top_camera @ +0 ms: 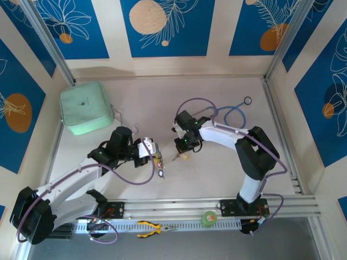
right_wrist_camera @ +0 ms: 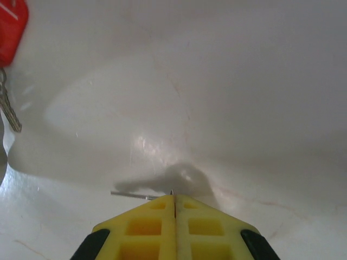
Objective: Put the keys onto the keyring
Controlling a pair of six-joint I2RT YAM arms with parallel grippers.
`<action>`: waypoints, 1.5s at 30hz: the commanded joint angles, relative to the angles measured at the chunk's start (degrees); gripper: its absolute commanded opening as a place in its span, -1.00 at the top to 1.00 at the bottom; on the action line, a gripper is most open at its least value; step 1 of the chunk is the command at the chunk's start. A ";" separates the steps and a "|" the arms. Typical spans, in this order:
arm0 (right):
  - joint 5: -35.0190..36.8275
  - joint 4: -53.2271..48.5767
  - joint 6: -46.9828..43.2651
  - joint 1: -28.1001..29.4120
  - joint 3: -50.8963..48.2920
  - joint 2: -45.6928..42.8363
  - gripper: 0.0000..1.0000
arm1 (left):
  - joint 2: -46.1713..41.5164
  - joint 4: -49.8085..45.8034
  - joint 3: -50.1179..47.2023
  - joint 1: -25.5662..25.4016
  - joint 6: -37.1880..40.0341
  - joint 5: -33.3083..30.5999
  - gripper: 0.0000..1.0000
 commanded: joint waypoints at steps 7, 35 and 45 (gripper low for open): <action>-0.29 -2.28 -0.41 -0.08 6.68 7.04 1.00 | 0.32 -0.50 -0.44 -0.36 0.54 0.07 1.00; -6.06 -4.98 2.79 -0.75 9.01 10.22 0.41 | 0.17 -0.41 -0.73 -0.40 1.17 -0.01 1.00; -6.31 -5.90 2.89 -0.76 9.88 11.65 0.49 | -0.03 -0.50 -0.71 -0.38 1.33 -0.08 1.00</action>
